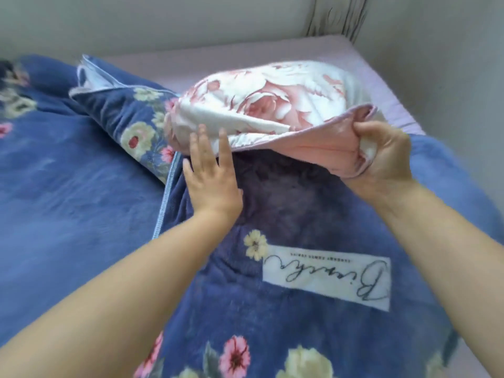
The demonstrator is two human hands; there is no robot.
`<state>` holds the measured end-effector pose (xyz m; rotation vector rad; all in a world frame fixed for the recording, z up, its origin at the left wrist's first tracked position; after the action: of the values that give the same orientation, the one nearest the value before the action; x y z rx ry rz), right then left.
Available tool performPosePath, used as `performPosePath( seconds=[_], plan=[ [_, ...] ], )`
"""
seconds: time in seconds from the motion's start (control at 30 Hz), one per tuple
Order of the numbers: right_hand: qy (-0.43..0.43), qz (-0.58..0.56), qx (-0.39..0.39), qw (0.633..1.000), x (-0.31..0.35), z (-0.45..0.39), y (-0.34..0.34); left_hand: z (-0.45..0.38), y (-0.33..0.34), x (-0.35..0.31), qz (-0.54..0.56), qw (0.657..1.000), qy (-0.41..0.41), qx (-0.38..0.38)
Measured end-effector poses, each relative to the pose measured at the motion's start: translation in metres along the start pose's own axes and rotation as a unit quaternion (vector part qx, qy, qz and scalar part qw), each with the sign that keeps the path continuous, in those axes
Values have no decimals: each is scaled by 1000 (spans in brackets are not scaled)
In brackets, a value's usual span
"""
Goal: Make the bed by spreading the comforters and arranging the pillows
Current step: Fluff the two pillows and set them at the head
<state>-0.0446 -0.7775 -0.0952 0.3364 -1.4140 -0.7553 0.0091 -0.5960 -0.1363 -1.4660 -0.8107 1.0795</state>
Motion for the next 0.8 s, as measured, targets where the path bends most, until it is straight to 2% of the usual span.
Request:
performPosePath(
  seconds=[0.1, 0.17, 0.2, 0.27, 0.33, 0.37, 0.4, 0.47, 0.53, 0.57, 0.67, 0.7, 0.73, 0.8],
  plan=[
    [27, 1, 111, 993, 25, 59, 36, 5, -49, -8, 17, 999, 32, -28],
    [44, 51, 125, 990, 38, 99, 50, 18, -82, -15, 22, 995, 82, -52],
    [74, 81, 113, 988, 42, 112, 50, 24, -92, -19, -15, 991, 126, -46],
    [131, 129, 74, 980, 53, 141, 53, 46, -116, -34, -116, 963, 238, 37],
    [242, 213, 34, 946, 51, 160, 51, 70, -136, -46, -175, 924, 311, 134],
    [308, 297, 5, 904, 47, 172, 45, 83, -142, -53, -212, 900, 338, 174],
    [366, 387, -13, 846, 41, 183, 41, 95, -142, -60, -245, 876, 357, 213],
    [466, 532, -12, 707, 28, 206, 38, 123, -128, -69, -278, 835, 355, 315],
    [537, 592, -9, 601, 17, 224, 29, 147, -107, -70, -275, 804, 330, 411],
    [551, 616, -14, 563, 14, 229, 22, 157, -97, -69, -260, 796, 322, 441],
    [472, 765, 17, 437, 12, 225, 0, 185, -69, -63, -222, 781, 325, 485],
    [430, 804, 25, 410, 10, 219, -5, 194, -61, -58, -213, 774, 321, 502],
    [393, 832, 13, 392, 7, 214, -10, 201, -52, -51, -200, 764, 304, 532],
    [291, 873, -74, 385, 5, 201, -18, 209, -40, -34, -120, 748, 215, 616]
  ],
)
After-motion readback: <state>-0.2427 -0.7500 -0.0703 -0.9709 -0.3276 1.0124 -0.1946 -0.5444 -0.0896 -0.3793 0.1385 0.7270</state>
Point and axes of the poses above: each hand's wrist, its own z-axis away from the middle knuckle, its own y-axis out of the palm, x = y × z, the point moved 4 cm from there along -z, towards the middle knuckle, and after that the axes turned 7 degrees about y, right-handed, at the moved point
